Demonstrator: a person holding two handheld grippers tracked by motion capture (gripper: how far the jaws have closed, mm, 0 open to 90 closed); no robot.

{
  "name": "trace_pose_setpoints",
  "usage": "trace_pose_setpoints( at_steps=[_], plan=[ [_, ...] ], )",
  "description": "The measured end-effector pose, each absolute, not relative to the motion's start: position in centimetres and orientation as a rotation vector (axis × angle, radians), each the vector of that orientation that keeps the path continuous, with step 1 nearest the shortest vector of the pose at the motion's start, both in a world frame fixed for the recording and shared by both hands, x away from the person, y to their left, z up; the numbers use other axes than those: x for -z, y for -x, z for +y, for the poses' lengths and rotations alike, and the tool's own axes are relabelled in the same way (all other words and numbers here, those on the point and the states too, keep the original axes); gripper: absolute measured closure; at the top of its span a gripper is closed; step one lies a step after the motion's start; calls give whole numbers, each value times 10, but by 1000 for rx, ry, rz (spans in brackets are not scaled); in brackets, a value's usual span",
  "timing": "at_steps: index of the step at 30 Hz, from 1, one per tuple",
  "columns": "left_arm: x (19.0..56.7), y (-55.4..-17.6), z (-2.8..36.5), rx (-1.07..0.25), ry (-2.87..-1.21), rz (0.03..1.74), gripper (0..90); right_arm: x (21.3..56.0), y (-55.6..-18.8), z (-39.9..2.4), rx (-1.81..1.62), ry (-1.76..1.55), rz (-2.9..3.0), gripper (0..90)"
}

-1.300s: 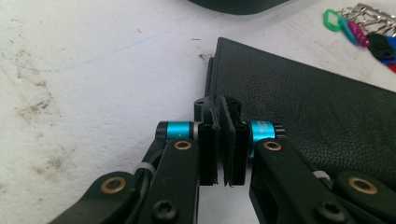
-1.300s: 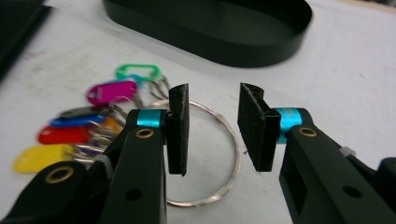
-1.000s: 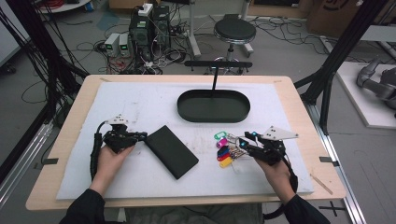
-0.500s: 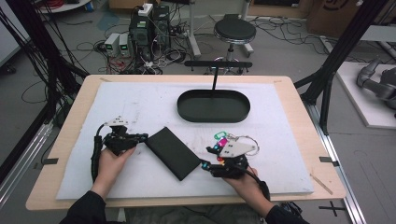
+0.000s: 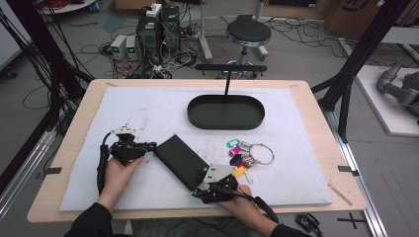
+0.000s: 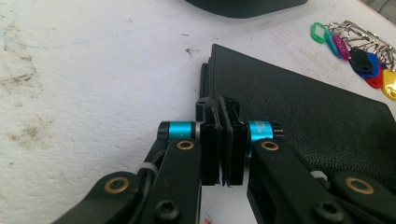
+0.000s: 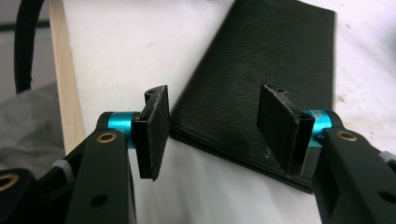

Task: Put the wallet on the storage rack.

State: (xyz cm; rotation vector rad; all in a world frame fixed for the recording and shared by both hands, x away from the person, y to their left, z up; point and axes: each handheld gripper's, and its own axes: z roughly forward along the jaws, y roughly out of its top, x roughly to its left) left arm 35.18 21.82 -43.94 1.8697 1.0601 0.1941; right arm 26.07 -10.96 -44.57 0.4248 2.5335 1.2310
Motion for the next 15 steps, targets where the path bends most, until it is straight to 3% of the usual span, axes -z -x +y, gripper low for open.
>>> trace_pose_setpoints(
  at_steps=[9,14,15],
  plan=[
    [440,-350,218,-186,-1857,1081,873,455,-249,-92,-1035,-234,2461,443],
    [440,-350,219,-180,-1845,1081,873,453,-247,-94,-1021,-179,2465,567],
    [440,-349,219,-174,-1841,1082,873,452,-246,-96,-1016,-157,2463,631]
  ],
)
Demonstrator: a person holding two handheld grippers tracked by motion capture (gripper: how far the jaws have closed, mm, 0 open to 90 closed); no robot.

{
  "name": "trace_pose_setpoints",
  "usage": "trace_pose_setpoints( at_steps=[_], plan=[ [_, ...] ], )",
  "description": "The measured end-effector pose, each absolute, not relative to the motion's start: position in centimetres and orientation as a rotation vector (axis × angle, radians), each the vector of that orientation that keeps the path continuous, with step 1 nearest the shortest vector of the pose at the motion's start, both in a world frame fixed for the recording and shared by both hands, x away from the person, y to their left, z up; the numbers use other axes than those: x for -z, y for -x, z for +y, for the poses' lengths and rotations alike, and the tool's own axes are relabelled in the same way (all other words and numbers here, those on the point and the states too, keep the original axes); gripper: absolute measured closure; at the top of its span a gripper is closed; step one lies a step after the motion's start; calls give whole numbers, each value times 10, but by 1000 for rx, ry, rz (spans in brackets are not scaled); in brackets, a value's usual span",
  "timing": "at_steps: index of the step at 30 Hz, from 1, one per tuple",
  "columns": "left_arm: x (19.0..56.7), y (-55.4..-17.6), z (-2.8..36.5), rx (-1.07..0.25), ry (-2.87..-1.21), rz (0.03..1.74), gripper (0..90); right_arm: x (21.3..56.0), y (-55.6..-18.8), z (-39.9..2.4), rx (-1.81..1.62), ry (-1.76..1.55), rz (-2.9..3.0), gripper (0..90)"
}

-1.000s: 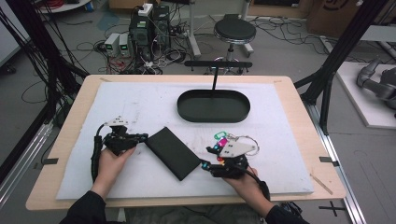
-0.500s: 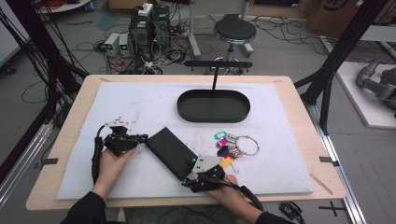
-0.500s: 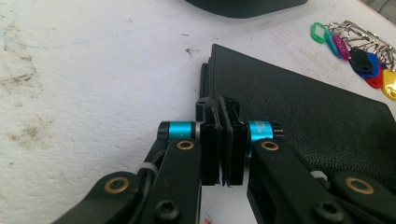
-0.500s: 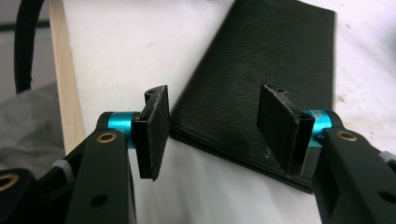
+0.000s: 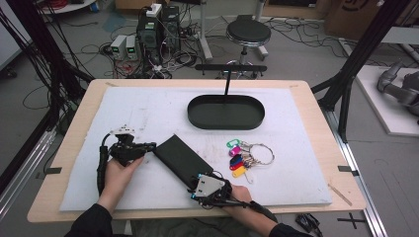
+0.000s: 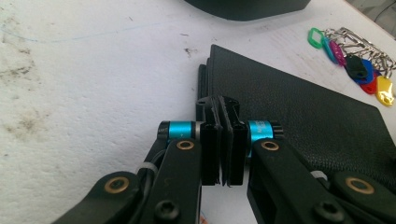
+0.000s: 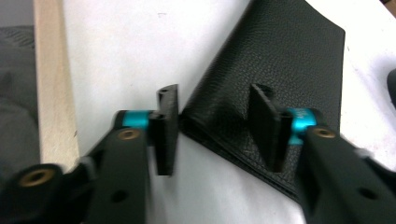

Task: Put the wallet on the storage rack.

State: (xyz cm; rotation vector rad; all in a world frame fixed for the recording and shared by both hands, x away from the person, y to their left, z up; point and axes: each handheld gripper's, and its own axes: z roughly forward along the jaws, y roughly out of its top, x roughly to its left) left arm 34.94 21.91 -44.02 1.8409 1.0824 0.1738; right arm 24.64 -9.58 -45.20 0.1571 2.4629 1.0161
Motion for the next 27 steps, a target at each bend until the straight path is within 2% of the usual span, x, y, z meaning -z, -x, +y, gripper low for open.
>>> trace_pose_setpoints(
  at_steps=[3,6,12,14,15,19,22,24,27],
  plan=[
    [440,-349,219,-169,-1835,1081,872,450,-248,-99,-1017,-145,2459,679],
    [440,-350,218,-163,-1822,1074,871,443,-253,-112,-1070,-185,2466,772],
    [434,-349,215,-176,-1749,1014,847,424,-274,-141,-1269,-340,2481,801],
    [432,-349,214,-208,-1731,974,770,422,-277,-146,-1300,-366,2482,803],
    [431,-349,213,-220,-1721,957,770,419,-280,-151,-1331,-383,2486,803],
    [427,-350,208,-259,-1697,856,642,411,-289,-170,-1439,-480,2474,804],
    [426,-351,206,-260,-1696,830,605,409,-293,-177,-1461,-511,2471,805],
    [426,-352,203,-250,-1702,809,537,407,-299,-187,-1501,-581,2460,805],
    [427,-353,193,-305,-1772,756,495,406,-306,-196,-1550,-654,2440,805]
  ],
)
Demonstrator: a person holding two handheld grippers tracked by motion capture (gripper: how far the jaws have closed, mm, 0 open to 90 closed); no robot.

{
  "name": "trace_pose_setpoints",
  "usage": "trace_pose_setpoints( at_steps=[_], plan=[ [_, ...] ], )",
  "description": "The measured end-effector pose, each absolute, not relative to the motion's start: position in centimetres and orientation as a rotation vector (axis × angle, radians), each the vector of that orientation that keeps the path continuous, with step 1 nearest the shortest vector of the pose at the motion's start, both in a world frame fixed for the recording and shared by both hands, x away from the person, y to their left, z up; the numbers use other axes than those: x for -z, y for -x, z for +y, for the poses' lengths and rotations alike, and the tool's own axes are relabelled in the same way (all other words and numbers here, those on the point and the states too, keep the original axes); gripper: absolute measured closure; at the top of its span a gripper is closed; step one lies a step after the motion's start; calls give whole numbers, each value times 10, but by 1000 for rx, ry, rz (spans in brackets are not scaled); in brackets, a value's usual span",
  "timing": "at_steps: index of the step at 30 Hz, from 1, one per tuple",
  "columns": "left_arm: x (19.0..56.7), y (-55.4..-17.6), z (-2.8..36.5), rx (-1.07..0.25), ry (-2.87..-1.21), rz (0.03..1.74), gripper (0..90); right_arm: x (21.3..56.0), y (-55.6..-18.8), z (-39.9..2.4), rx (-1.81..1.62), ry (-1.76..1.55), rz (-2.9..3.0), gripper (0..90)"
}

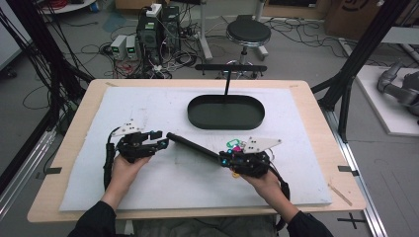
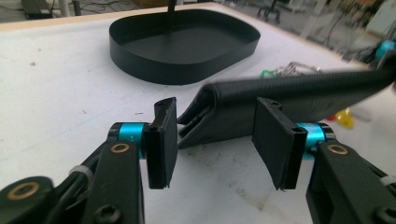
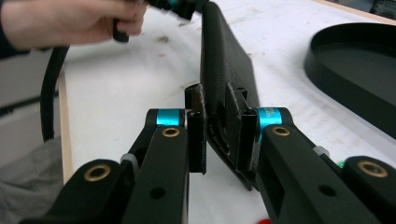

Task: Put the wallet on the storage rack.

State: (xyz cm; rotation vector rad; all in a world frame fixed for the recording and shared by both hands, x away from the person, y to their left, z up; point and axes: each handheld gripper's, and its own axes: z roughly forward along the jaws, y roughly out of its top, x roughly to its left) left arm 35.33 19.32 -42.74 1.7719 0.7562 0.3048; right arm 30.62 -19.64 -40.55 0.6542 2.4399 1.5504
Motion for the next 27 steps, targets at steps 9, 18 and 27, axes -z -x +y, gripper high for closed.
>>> trace_pose_setpoints(
  at_steps=[9,18,27],
  plan=[
    [428,-365,175,-364,-1790,646,441,405,-314,-207,-1587,-697,2441,803],
    [427,-372,168,-370,-1824,591,588,405,-318,-213,-1608,-735,2434,787],
    [423,-365,162,-417,-1852,595,811,408,-324,-220,-1573,-850,2374,544]
  ],
)
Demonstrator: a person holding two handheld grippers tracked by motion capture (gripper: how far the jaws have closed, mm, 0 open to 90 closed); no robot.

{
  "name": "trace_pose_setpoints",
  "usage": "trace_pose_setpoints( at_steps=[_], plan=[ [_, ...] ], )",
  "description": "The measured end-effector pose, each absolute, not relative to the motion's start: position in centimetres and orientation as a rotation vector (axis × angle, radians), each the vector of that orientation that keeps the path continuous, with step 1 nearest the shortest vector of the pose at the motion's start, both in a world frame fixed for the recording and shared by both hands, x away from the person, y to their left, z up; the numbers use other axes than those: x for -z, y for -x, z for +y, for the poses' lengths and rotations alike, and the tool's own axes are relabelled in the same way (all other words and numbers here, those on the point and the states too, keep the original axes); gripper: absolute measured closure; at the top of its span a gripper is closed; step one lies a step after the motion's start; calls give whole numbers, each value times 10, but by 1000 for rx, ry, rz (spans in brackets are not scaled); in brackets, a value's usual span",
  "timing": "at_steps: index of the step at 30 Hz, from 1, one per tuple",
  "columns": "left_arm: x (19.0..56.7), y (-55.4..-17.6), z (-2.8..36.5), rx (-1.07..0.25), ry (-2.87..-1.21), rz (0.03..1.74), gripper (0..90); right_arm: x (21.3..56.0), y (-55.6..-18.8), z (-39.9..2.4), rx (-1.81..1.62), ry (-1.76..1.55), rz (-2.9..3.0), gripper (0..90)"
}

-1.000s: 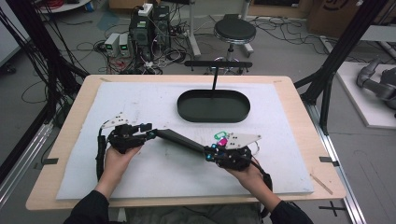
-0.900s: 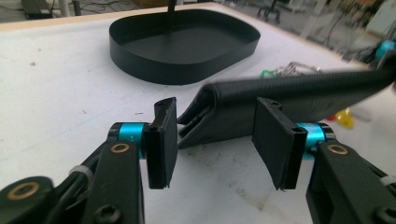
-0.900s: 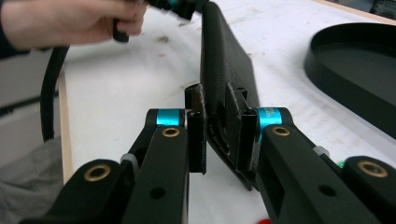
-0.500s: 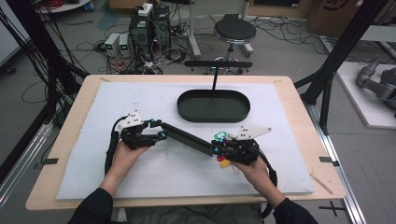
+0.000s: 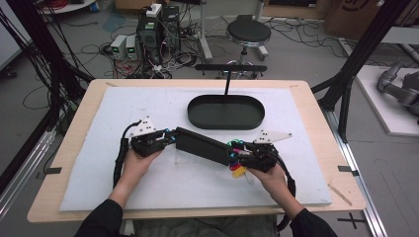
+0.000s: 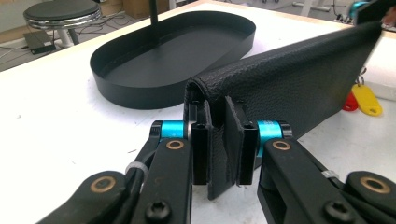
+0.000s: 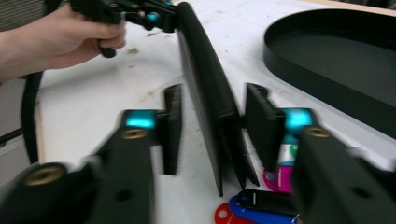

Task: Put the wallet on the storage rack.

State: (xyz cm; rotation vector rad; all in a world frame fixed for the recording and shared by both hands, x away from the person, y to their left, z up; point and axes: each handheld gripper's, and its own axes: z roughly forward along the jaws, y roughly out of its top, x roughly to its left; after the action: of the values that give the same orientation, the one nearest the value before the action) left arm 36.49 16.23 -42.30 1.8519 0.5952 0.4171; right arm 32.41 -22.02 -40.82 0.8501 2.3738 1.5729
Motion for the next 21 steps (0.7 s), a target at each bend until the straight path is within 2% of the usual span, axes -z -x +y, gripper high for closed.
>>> trace_pose_setpoints(
  at_steps=[4,6,8,10,11,13,15,17,18,21],
  plan=[
    [421,-360,163,-411,-1855,579,821,413,-330,-216,-1520,-886,2383,427],
    [421,-357,163,-401,-1848,566,827,417,-334,-213,-1496,-897,2400,418],
    [421,-353,164,-395,-1845,553,830,420,-338,-210,-1477,-897,2417,469],
    [421,-348,165,-393,-1843,543,830,422,-340,-210,-1473,-872,2426,615],
    [421,-346,166,-390,-1846,538,830,422,-340,-210,-1473,-872,2426,615],
    [422,-343,169,-379,-1847,538,829,422,-346,-214,-1541,-836,2474,723],
    [422,-342,172,-376,-1846,543,823,422,-345,-214,-1560,-821,2485,739],
    [423,-342,176,-360,-1829,548,761,420,-343,-213,-1600,-765,2496,753],
    [422,-343,177,-346,-1824,550,649,416,-341,-210,-1599,-715,2511,758],
    [421,-343,179,-338,-1801,541,534,413,-338,-210,-1631,-668,2512,761]
  ],
)
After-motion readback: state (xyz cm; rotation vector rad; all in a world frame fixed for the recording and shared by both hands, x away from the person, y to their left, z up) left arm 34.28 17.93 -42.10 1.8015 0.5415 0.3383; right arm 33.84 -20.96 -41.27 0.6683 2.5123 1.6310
